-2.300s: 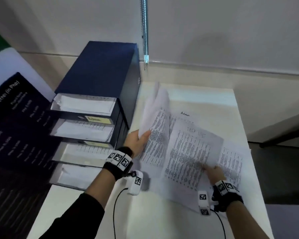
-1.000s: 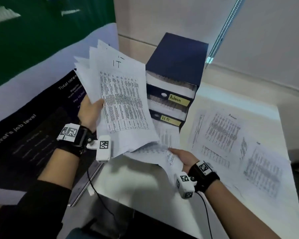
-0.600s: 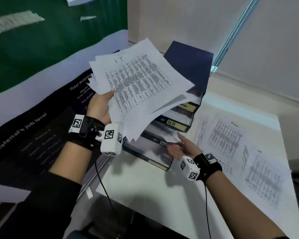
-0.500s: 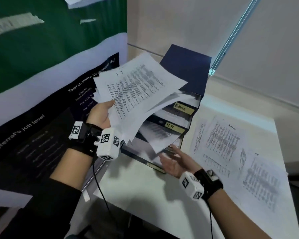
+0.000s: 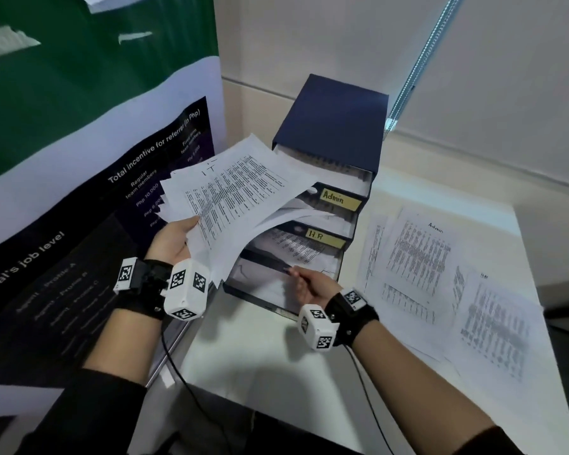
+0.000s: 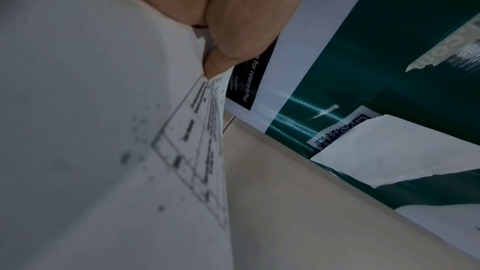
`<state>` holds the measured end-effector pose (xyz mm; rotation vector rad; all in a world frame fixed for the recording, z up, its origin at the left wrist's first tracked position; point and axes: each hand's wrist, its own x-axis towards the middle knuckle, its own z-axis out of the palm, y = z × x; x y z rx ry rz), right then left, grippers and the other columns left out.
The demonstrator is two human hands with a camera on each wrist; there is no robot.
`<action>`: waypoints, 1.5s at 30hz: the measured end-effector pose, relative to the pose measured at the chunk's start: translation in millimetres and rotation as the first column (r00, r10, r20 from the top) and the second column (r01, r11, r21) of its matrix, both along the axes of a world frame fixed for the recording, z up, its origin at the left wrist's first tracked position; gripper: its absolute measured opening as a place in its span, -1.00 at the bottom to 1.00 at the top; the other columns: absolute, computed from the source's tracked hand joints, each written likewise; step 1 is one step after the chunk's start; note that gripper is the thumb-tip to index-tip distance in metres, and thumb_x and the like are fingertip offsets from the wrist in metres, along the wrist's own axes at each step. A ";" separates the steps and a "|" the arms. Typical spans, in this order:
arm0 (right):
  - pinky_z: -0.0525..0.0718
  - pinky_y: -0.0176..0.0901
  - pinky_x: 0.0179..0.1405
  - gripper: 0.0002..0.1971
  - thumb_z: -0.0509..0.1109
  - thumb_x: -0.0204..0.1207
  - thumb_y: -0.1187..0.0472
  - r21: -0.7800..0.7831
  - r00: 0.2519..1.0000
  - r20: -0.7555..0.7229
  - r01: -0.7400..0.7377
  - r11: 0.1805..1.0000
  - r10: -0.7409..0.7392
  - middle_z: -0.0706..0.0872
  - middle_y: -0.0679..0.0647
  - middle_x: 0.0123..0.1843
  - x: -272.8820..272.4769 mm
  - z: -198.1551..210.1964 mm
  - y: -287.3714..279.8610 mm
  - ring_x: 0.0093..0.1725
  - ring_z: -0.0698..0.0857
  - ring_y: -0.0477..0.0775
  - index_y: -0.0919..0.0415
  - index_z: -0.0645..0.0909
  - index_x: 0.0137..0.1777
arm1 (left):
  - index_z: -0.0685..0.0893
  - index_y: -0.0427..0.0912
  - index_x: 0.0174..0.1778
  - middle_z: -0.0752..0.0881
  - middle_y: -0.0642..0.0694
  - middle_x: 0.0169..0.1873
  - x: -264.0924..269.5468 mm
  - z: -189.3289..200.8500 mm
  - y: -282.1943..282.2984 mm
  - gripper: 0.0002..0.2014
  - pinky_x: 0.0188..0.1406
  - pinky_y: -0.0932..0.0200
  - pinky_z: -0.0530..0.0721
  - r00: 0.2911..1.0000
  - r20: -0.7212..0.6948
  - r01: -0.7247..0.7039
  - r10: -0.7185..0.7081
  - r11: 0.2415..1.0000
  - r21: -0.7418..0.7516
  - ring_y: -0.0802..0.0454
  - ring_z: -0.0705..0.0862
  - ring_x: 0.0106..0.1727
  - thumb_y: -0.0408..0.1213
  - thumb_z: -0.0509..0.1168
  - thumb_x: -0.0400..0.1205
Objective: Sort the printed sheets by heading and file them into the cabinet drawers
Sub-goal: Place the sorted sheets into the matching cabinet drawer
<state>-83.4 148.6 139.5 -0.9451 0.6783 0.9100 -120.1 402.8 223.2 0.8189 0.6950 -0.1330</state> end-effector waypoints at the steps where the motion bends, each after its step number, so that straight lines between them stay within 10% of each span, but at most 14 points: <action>1: 0.40 -0.42 -0.84 -0.68 0.20 0.72 0.24 -0.056 0.999 0.032 -0.011 0.998 0.013 0.52 -0.04 -0.69 2.7 4.5 -10.2 -0.78 0.43 -0.17 0.27 0.58 -0.28 | 0.56 -0.32 0.44 0.69 -0.24 0.31 -0.6 -1.5 1.4 -0.64 -0.08 -0.01 0.80 1.000 -0.004 -0.006 0.006 1.000 -0.001 -0.09 0.79 0.06 -0.28 0.12 0.78; 7: 0.39 -0.42 -0.83 -0.70 0.17 0.67 0.31 -0.435 0.993 0.105 -0.009 0.901 0.061 0.49 -0.01 -0.69 29.8 0.0 -76.0 -0.79 0.39 -0.14 0.27 0.50 -0.32 | 0.50 -0.33 0.50 0.66 -0.25 0.37 -0.9 -6.0 7.6 -0.61 0.02 -0.09 0.74 0.999 -0.016 -0.028 0.027 1.000 -0.007 -0.14 0.70 0.28 -0.28 0.11 0.77; 14: 0.62 -0.24 -0.77 -0.67 0.27 0.70 0.15 -0.313 0.994 0.018 -0.095 0.945 0.106 0.78 0.28 -0.42 29.1 -2.7 -40.6 -0.58 0.75 0.10 0.39 0.43 0.31 | 0.57 -0.30 0.41 0.72 -0.22 0.27 10.6 1.8 -0.1 -0.65 -0.22 0.03 0.80 0.998 -0.004 0.059 -0.059 0.998 0.013 -0.09 0.81 0.01 -0.24 0.12 0.78; 17: 0.69 -0.25 -0.67 -0.78 0.27 0.68 0.29 -0.257 0.995 0.094 0.010 0.966 0.014 0.82 0.22 -0.37 23.9 -6.4 -37.9 -0.56 0.76 0.01 0.48 0.58 0.14 | 0.54 -0.30 0.47 0.70 -0.22 0.32 12.9 1.5 4.7 -0.62 -0.03 -0.05 0.76 0.998 0.014 0.053 -0.053 0.999 0.011 -0.13 0.73 0.24 -0.24 0.13 0.77; 26: 0.72 -0.23 -0.61 -0.82 0.34 0.64 0.30 -0.321 0.990 0.113 -0.042 0.946 0.083 0.81 0.28 -0.31 39.9 -19.2 -50.6 -0.49 0.79 0.08 0.47 0.60 0.08 | 0.58 -0.36 0.38 0.85 -0.17 -0.07 15.1 4.0 14.0 -0.67 -0.24 0.05 0.83 0.998 0.061 -0.011 0.009 0.999 0.032 -0.04 0.85 -0.13 -0.30 0.09 0.79; 32: 0.82 -0.06 -0.31 -0.91 0.30 0.64 0.33 -0.473 0.971 0.185 -0.049 0.880 0.154 0.74 0.26 -0.23 73.1 -18.5 -26.6 -0.44 0.76 0.16 0.37 0.56 -0.02 | 0.62 -0.30 0.37 0.81 -0.19 0.06 19.8 0.3 5.2 -0.68 -0.26 0.00 0.83 0.999 0.028 0.017 -0.017 1.000 0.004 -0.09 0.85 -0.09 -0.26 0.13 0.77; 35: 0.70 -0.09 -0.17 -0.77 0.37 0.59 0.10 -0.718 0.828 0.229 -0.211 0.663 0.512 0.76 0.18 -0.25 79.8 -16.8 -24.0 -0.30 0.71 0.13 0.30 0.63 -0.13 | 0.60 -0.30 0.40 0.80 -0.20 0.11 21.5 -4.5 -0.2 -0.66 -0.25 -0.02 0.82 1.000 0.014 0.019 -0.019 1.000 0.009 -0.10 0.84 -0.06 -0.26 0.15 0.77; 39: 0.65 0.05 0.17 -0.64 0.36 0.54 0.03 -0.902 0.444 0.226 -0.241 0.359 0.867 0.76 0.27 0.14 71.1 -25.3 -38.8 0.13 0.71 0.25 0.30 0.70 0.14 | 0.59 -0.29 0.43 0.77 -0.24 0.19 22.7 -8.2 -10.4 -0.66 -0.15 -0.04 0.82 0.999 0.043 0.002 -0.003 1.000 0.028 -0.14 0.81 0.08 -0.31 0.17 0.76; 40: 0.64 0.09 0.19 -0.73 0.37 0.57 0.18 -0.902 0.412 0.255 -0.224 0.369 0.875 0.75 0.31 0.16 61.2 -16.8 -42.0 0.16 0.70 0.27 0.35 0.69 0.15 | 0.58 -0.28 0.43 0.77 -0.24 0.19 23.3 -8.7 -14.9 -0.67 -0.14 -0.03 0.82 0.997 0.076 -0.005 0.002 0.999 0.044 -0.14 0.80 0.11 -0.35 0.17 0.76; 42: 0.65 0.06 0.13 -0.77 0.31 0.62 0.41 -0.756 0.586 0.413 -0.206 0.621 0.697 0.70 0.42 0.24 44.0 6.4 -53.3 0.14 0.72 0.28 0.45 0.64 0.23 | 0.59 -0.24 0.42 0.78 -0.22 0.18 25.5 -6.3 -26.4 -0.68 -0.18 0.05 0.81 0.990 0.142 0.005 -0.018 0.996 0.092 -0.11 0.81 0.09 -0.43 0.17 0.75; 45: 0.74 -0.03 0.08 -0.59 0.06 0.77 0.01 -0.223 0.811 0.524 -0.166 0.961 0.261 0.75 0.23 0.26 36.5 41.6 -78.0 0.14 0.78 0.12 0.20 0.67 0.29 | 0.56 -0.22 0.42 0.77 -0.19 0.21 32.1 -1.9 -46.2 -0.65 -0.06 0.12 0.80 0.959 0.233 0.119 -0.160 0.977 0.180 -0.05 0.79 0.15 -0.48 0.18 0.73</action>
